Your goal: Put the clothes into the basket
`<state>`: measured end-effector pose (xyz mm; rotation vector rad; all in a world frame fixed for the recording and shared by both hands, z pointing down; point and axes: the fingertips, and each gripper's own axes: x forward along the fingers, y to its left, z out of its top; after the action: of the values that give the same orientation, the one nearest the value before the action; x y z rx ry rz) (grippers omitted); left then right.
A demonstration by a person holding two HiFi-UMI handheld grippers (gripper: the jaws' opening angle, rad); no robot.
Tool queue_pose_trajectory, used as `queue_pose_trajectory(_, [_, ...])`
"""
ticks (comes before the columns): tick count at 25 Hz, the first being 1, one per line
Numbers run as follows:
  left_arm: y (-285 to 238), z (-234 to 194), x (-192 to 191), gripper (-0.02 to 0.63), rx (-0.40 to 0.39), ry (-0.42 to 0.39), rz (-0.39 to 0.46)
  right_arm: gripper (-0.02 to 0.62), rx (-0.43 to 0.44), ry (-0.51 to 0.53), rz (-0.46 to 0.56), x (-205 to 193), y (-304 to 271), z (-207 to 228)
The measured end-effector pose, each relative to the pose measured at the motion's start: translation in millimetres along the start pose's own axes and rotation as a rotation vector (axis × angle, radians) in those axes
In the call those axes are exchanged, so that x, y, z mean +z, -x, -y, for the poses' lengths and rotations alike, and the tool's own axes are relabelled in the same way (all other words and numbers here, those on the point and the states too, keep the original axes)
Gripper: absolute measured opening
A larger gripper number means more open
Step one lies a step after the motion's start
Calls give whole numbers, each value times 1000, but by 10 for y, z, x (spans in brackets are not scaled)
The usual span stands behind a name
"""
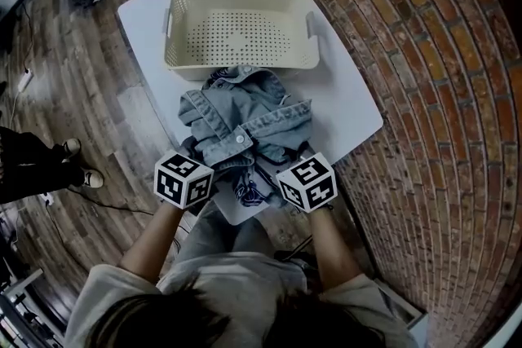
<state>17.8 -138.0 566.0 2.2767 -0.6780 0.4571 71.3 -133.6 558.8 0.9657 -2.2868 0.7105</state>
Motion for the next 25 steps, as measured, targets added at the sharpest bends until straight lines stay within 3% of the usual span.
queue_pose_trajectory(12, [754,797,619,396,95,-272,189,276,-74,174,245,641,909,-519])
queue_pose_trajectory(25, [1121,1050,1308,394,154,-389,330,276,-112,332,383,1373,1299,-617])
